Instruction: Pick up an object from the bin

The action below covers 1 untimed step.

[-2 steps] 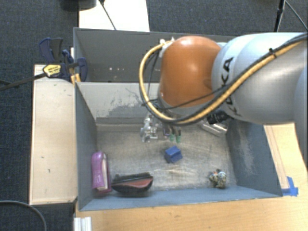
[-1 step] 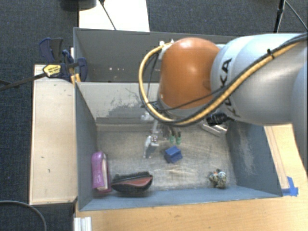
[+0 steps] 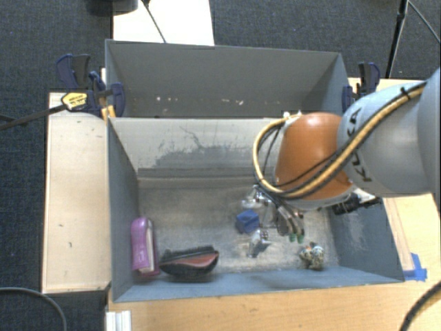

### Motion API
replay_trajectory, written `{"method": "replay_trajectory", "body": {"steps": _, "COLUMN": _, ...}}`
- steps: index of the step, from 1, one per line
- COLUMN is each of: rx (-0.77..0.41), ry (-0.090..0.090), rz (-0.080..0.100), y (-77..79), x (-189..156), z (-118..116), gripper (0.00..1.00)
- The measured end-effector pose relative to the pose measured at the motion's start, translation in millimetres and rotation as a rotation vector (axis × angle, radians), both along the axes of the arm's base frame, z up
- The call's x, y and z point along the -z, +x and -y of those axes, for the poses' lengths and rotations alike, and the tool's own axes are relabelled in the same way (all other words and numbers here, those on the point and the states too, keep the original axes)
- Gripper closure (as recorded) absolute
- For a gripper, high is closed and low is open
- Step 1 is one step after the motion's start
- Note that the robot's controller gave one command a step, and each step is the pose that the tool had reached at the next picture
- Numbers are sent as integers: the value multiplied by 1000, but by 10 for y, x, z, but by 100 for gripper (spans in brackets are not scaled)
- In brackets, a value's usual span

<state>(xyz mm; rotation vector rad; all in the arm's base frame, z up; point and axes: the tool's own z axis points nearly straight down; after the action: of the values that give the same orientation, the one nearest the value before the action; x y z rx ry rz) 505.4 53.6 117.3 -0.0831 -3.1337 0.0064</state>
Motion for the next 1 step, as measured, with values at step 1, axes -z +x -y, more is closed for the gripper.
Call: {"method": "replay_trajectory", "body": {"steps": 1, "rx": 118, "ry": 5, "rz": 15, "y": 470, "x": 426, "z": 454, "gripper": 0}}
